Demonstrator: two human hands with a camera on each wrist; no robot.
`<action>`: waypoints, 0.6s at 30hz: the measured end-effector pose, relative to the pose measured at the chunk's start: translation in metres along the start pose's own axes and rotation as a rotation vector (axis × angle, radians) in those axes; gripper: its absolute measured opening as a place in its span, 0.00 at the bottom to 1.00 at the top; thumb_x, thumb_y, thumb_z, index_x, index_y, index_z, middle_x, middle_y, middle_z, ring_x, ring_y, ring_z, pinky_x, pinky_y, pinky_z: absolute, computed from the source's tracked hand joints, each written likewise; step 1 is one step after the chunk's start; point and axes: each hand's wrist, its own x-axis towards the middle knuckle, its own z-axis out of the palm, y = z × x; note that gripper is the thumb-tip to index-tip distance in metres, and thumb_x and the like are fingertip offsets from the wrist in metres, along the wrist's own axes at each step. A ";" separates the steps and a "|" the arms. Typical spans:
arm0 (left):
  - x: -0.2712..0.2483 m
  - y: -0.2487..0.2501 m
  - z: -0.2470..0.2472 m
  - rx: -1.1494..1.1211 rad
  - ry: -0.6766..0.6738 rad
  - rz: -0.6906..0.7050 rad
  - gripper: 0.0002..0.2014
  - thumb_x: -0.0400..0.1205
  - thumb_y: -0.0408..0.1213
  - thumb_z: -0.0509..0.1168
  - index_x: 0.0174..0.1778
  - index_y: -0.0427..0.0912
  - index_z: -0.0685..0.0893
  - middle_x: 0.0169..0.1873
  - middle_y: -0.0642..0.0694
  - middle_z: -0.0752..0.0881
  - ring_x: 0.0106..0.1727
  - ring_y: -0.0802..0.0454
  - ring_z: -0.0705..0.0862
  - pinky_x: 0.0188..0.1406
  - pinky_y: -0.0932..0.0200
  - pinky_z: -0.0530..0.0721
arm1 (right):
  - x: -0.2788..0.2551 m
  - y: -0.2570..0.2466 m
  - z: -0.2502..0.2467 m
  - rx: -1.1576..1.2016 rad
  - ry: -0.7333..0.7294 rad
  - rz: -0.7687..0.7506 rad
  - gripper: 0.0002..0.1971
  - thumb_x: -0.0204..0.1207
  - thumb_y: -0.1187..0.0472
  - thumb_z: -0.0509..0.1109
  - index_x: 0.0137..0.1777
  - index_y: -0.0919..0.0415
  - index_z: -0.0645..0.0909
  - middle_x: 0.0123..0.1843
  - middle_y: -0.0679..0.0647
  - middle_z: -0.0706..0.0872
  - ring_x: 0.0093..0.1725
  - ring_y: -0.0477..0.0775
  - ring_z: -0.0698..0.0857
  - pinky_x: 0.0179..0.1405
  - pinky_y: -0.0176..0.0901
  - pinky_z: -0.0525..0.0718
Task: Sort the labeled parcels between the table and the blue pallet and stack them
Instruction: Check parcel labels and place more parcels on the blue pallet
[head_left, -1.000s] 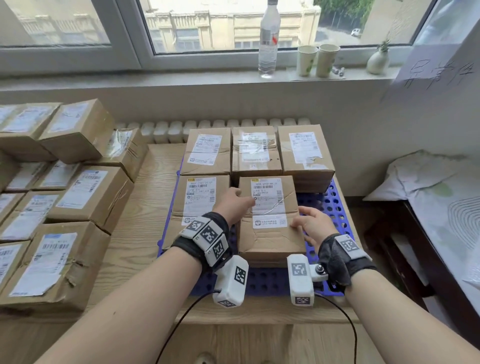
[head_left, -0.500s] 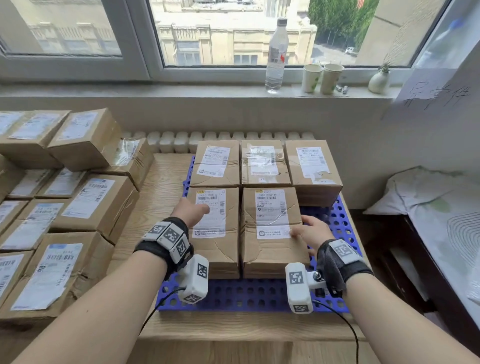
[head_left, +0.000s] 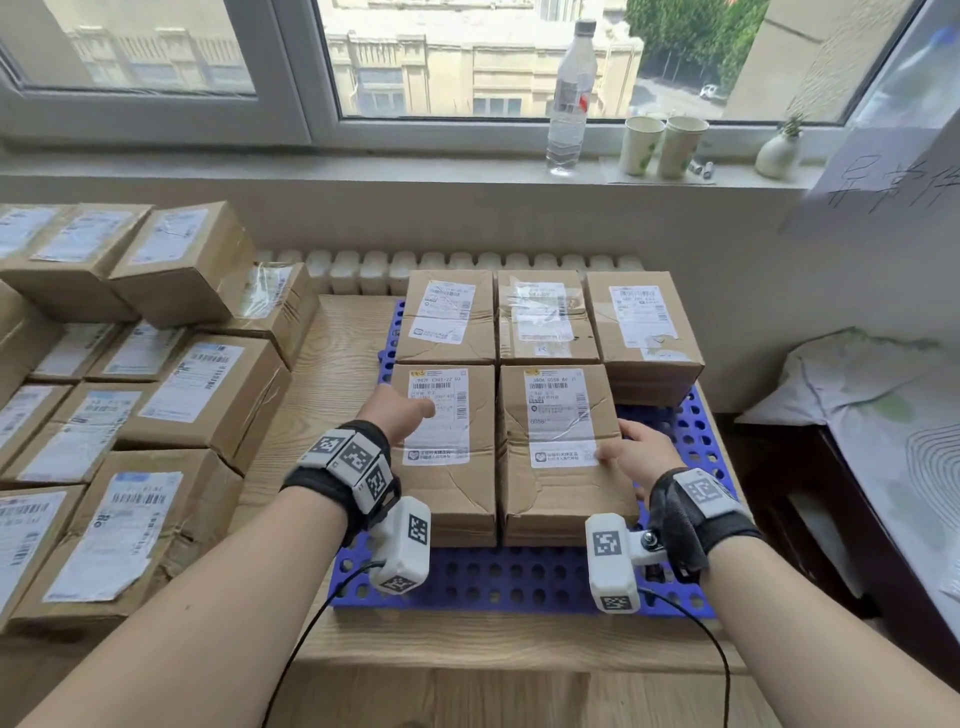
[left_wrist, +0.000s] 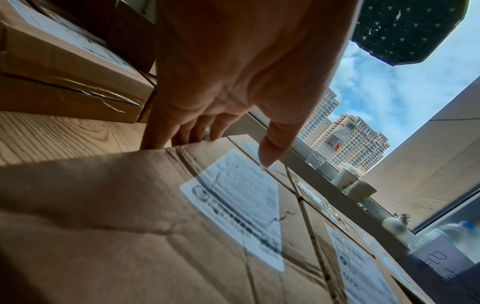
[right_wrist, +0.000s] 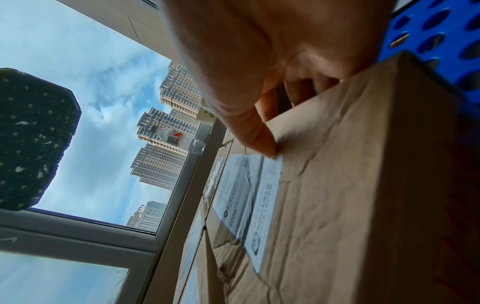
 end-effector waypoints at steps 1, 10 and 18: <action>0.000 0.000 0.000 0.008 0.001 0.003 0.26 0.80 0.40 0.67 0.71 0.31 0.71 0.64 0.35 0.80 0.54 0.43 0.79 0.42 0.56 0.71 | 0.000 0.000 0.001 -0.008 0.000 0.000 0.18 0.71 0.71 0.68 0.56 0.51 0.84 0.55 0.52 0.88 0.58 0.57 0.83 0.63 0.54 0.81; -0.005 0.004 -0.007 -0.022 -0.028 -0.001 0.30 0.79 0.41 0.67 0.76 0.33 0.68 0.70 0.35 0.77 0.68 0.39 0.77 0.59 0.51 0.75 | -0.003 -0.008 0.002 -0.135 0.016 -0.001 0.21 0.73 0.68 0.68 0.67 0.59 0.79 0.68 0.57 0.82 0.64 0.58 0.79 0.69 0.51 0.75; -0.044 0.035 -0.044 -0.085 0.039 0.112 0.07 0.83 0.34 0.63 0.40 0.46 0.73 0.39 0.51 0.74 0.41 0.52 0.75 0.37 0.63 0.70 | -0.024 -0.056 0.004 -0.243 0.125 -0.163 0.29 0.74 0.60 0.70 0.77 0.58 0.71 0.76 0.58 0.75 0.71 0.59 0.76 0.69 0.50 0.72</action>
